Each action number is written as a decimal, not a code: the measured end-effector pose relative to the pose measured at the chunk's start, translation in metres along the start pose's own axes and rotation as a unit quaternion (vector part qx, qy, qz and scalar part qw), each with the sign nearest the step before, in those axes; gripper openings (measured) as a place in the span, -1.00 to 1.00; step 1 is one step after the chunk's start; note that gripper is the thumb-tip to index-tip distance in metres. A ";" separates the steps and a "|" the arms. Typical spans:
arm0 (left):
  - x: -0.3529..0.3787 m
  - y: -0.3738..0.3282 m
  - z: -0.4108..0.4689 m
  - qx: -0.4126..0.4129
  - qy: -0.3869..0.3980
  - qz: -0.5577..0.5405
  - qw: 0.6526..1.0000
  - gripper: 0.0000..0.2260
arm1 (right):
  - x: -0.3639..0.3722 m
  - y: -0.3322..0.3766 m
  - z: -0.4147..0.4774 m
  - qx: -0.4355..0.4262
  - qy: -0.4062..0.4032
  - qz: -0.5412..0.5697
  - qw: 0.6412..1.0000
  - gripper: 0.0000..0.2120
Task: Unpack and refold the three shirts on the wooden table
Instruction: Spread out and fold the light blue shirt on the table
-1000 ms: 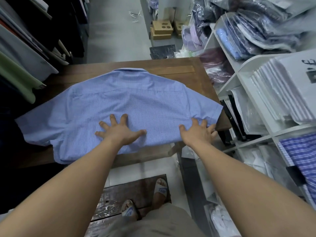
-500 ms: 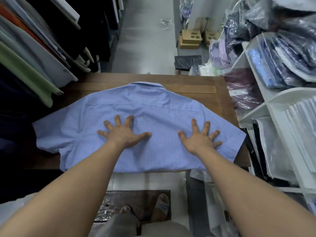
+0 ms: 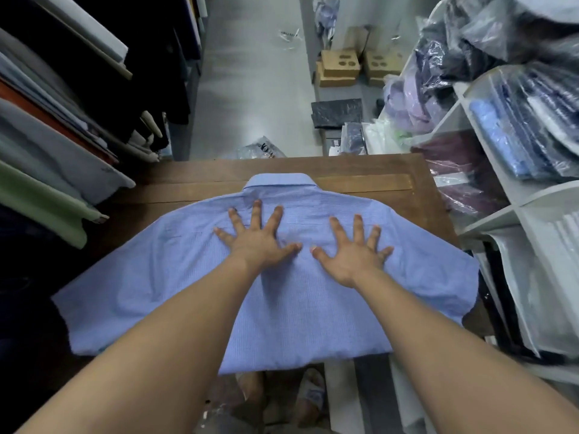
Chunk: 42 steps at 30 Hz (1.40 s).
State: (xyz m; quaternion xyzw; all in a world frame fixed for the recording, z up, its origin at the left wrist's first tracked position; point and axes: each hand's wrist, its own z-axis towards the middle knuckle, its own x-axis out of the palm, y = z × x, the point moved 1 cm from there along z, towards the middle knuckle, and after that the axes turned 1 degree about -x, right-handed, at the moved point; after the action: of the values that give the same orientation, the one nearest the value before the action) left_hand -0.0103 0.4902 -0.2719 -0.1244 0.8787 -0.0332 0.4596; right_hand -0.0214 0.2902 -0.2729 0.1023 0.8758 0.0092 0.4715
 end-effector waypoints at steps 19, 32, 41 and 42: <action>-0.008 0.032 0.007 0.028 -0.164 -0.159 0.973 -0.54 | -0.002 0.099 0.025 -0.228 -0.190 -0.016 0.955 -0.70; 0.006 0.125 -0.057 -0.347 -0.402 -0.227 0.816 -0.76 | -0.009 0.174 0.008 -0.460 -0.144 0.033 0.875 -0.79; 0.014 0.188 -0.108 -0.523 -0.272 -0.416 0.692 -0.21 | 0.014 0.203 -0.001 -0.466 -0.055 -0.196 0.861 -0.46; 0.008 0.188 -0.108 -0.518 -0.266 -0.452 0.676 -0.18 | 0.015 0.205 -0.001 -0.462 -0.052 -0.194 0.864 -0.45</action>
State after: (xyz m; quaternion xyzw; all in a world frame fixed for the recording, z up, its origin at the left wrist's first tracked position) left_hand -0.1382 0.6636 -0.2481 -0.7282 0.4322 0.2580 0.4652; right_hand 0.0047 0.4935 -0.2615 -0.2987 0.7473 0.3162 0.5023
